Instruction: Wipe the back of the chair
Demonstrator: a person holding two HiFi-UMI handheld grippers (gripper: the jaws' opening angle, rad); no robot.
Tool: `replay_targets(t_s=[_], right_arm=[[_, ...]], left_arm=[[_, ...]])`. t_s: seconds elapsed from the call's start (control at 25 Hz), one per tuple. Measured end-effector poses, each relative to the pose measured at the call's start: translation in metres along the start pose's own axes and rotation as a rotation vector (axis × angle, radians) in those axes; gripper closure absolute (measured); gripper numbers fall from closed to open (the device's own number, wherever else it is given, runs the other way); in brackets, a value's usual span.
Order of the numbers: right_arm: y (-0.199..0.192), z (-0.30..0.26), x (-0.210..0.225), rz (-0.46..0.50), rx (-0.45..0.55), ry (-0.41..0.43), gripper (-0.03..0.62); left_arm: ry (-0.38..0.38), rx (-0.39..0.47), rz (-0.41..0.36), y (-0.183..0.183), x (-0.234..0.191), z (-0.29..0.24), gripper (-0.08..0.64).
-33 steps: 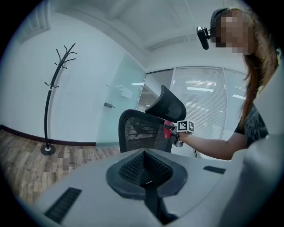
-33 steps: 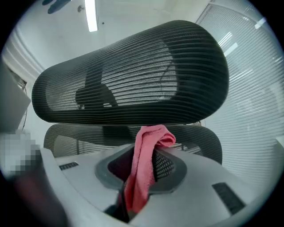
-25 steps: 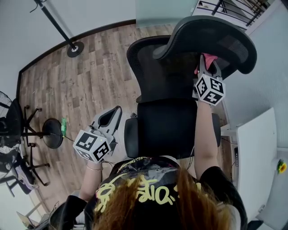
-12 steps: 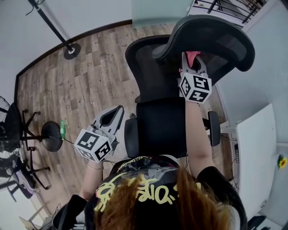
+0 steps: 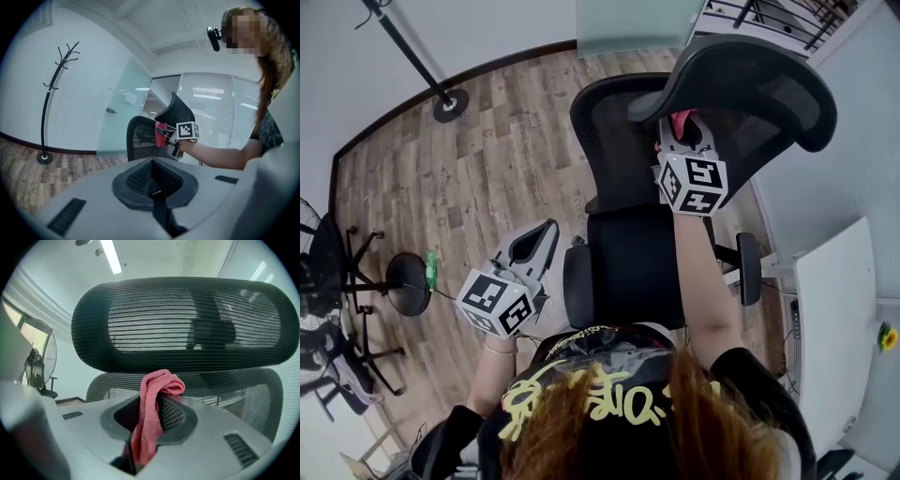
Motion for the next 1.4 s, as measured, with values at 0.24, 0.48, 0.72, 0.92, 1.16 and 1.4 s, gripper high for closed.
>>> replay_targets(t_s=[0.24,0.48,0.72,0.92,1.16,1.4], right_arm=[[0.005,-0.006,-0.033,-0.011,0.009,0.068,0.52],[0.008,-0.014,-0.057,0.009,0.01,0.124,0.52],[0.009,-0.018,-0.084,0.044,0.005,0.183,0.52],[0.01,-0.023,-0.112,0.108,0.0,0.233,0.52],[0.007,-0.025,-0.138,0.129,-0.018,0.297,0.52],[-0.009,-0.003,-0.156,0.136,-0.001,0.371,0.52]], left_arm=[[0.0,-0.001,-0.002,-0.001,-0.003,0.007,0.571],[0.004,0.003,-0.001,0.001,-0.009,0.009,0.571],[-0.005,-0.001,-0.011,0.0,-0.006,0.011,0.571],[-0.008,-0.007,-0.006,-0.003,-0.008,0.014,0.571],[-0.012,-0.016,-0.004,-0.005,-0.008,0.015,0.571],[-0.008,-0.025,-0.013,-0.006,0.006,0.01,0.571]])
Point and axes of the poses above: the fingertips, and each gripper's own axes: z backward along the fingers, x to its right, y out of its top, the point moved 6 cm from there along z, backward along the fingers, and after that the axes turned 10 degrees about -x, right-handed, at the moved point
